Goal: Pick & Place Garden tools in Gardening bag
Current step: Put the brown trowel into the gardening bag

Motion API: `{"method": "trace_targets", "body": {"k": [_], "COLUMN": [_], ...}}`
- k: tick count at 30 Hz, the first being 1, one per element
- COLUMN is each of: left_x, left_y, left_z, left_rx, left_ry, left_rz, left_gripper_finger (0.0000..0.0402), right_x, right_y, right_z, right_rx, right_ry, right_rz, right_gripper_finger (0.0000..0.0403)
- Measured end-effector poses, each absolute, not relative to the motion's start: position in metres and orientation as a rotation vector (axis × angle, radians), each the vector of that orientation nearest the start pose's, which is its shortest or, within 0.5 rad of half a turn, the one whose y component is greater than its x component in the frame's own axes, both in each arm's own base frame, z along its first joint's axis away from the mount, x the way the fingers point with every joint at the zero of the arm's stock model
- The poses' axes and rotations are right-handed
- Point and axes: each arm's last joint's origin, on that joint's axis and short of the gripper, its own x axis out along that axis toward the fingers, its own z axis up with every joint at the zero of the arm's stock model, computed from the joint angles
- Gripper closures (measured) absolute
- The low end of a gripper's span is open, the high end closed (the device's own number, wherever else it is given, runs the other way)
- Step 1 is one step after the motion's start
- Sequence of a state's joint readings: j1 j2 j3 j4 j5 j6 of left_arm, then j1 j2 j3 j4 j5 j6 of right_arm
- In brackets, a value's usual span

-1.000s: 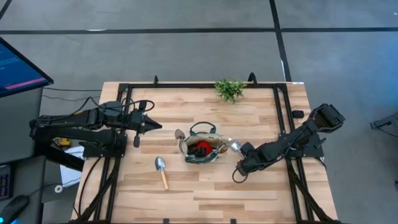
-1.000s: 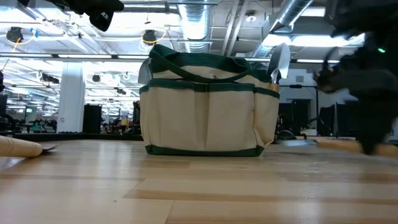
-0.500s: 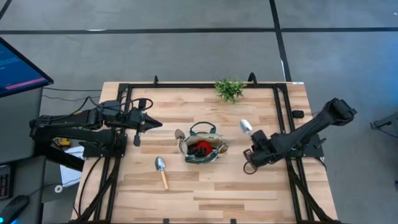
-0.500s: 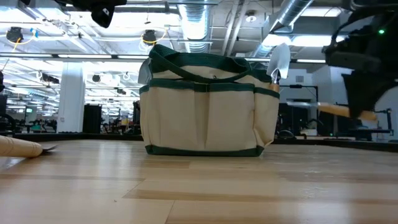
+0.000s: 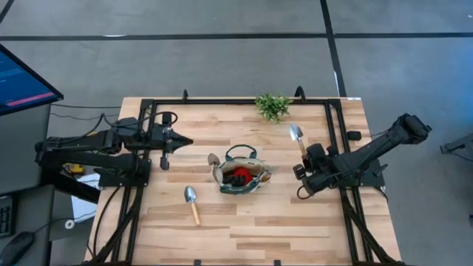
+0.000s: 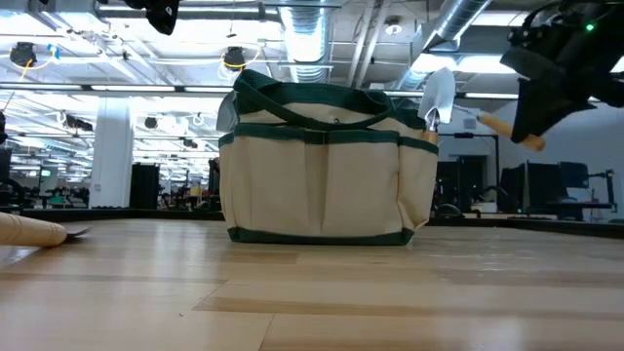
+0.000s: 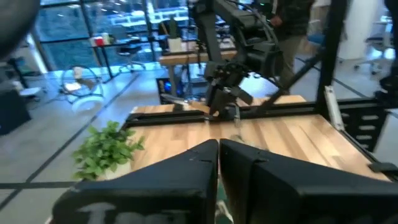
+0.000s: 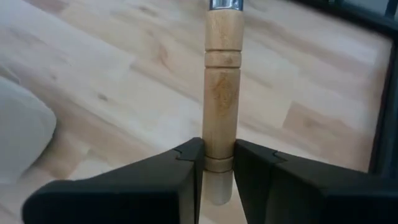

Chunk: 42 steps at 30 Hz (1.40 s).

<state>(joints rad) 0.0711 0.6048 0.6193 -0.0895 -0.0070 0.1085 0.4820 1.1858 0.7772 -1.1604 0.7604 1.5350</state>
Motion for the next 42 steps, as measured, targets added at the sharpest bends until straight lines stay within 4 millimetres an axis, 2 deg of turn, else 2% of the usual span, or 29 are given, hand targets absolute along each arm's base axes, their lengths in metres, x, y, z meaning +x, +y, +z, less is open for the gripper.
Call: {"method": "trace_targets", "body": {"k": [3,7,16,20,24,32,37,42], "left_x": [0.143,0.142,0.143,0.148,0.162,0.206,0.223,0.232], "left_y": [0.012,0.016,0.019,0.026,0.036,0.065,0.086,0.085], "left_z": [0.311,0.311,0.313,0.314,0.307,0.293,0.299,0.31], "left_rx": [0.105,0.106,0.108,0.059,0.011,-0.144,-0.197,-0.26], "left_ry": [0.072,0.077,0.053,0.038,0.064,0.028,0.03,-0.025], "left_rz": [0.145,0.259,0.3,0.348,0.335,0.052,0.086,0.056], "left_gripper_finger": [0.0398,0.0386,0.0317,0.029,0.0269,0.0252,0.0252,0.0254], "right_x": [0.16,0.164,0.18,0.187,0.195,0.216,0.233,0.26], "right_y": [0.06,0.061,0.067,0.069,0.073,0.082,0.089,0.091], "right_z": [0.224,0.242,0.305,0.319,0.324,0.319,0.311,0.293], "right_rx": [0.366,0.307,0.146,0.066,0.005,-0.084,-0.133,-0.21], "right_ry": [0.721,0.696,0.571,0.51,0.493,0.498,0.503,0.523], "right_rz": [-1.002,-0.974,-0.856,-0.819,-0.763,-0.707,-0.693,-0.725], "right_gripper_finger": [0.0348,0.0348,0.0348,0.0348,0.0348,0.0348,0.0348,0.0348]}}
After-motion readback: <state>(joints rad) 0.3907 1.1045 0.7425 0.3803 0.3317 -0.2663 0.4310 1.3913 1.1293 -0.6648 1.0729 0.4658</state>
